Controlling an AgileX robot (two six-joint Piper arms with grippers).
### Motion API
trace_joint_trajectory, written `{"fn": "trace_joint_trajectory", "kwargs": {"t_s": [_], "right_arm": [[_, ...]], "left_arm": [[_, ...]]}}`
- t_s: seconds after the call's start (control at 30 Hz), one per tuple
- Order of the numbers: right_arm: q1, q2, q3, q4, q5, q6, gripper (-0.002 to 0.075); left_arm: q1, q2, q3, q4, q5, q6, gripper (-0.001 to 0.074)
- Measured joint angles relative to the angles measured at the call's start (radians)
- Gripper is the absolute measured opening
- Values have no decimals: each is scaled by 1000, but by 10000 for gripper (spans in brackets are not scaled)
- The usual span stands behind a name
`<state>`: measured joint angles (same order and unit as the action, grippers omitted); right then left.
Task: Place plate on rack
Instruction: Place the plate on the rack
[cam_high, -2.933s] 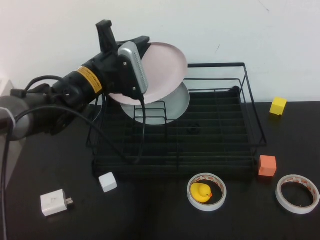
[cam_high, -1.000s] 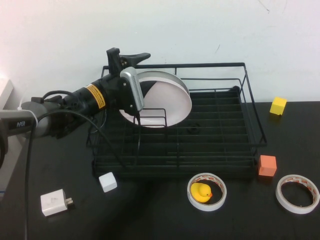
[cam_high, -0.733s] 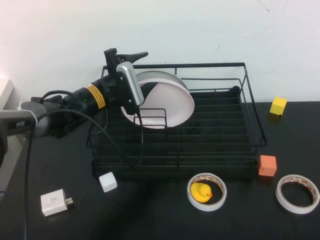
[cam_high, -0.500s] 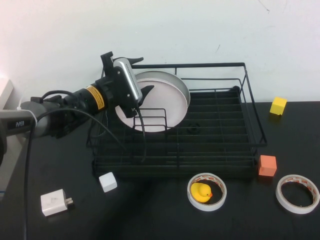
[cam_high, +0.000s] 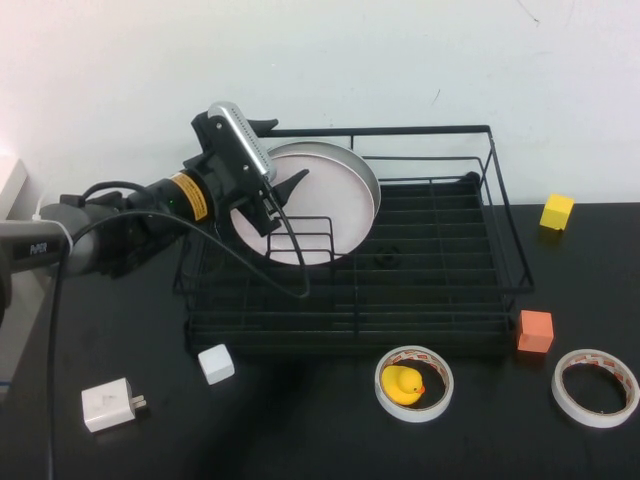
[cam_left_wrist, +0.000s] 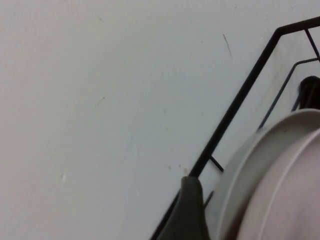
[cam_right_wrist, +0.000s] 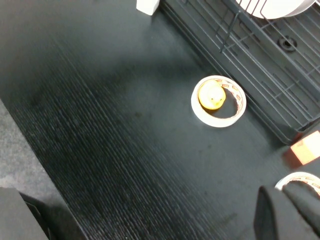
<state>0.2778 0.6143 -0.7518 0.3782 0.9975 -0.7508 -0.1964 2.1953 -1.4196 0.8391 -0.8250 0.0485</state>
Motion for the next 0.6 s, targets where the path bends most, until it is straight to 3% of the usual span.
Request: {"fn": "trace_joint_trajectory", "kwargs": {"t_s": [0.27, 0.6], "right_arm": [[0, 0, 0, -5, 0, -12, -1], [0, 0, 0, -37, -25, -60, -2]], "left_arm": [[0, -90, 142, -108, 1, -9, 550], [2, -422, 415, -210, 1, -63, 428]]}}
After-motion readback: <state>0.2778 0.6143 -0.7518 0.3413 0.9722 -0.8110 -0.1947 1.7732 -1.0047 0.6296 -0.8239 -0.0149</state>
